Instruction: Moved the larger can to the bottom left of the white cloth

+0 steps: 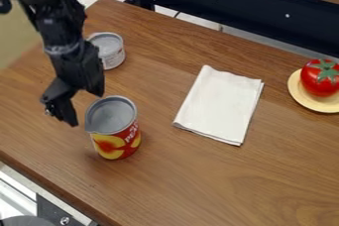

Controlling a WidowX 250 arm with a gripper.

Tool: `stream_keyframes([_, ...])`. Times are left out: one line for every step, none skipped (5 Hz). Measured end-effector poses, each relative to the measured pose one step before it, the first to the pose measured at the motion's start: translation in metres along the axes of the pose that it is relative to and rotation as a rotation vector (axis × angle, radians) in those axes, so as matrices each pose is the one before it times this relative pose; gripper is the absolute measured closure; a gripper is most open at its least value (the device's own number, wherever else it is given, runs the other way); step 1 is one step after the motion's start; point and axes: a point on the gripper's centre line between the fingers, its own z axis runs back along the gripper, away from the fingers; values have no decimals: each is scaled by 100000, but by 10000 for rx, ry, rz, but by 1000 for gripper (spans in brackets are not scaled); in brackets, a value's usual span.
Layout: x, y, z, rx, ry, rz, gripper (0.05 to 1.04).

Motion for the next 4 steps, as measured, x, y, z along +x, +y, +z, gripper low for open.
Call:
stream_keyframes([91,278,68,114,55,101,87])
stream_keyframes([332,338,-326,335,257,27,87])
stream_keyframes([950,-377,-375,-68,-83,-195,87])
stream_keyframes([1389,-330,-197,-207,-114,-137,87])
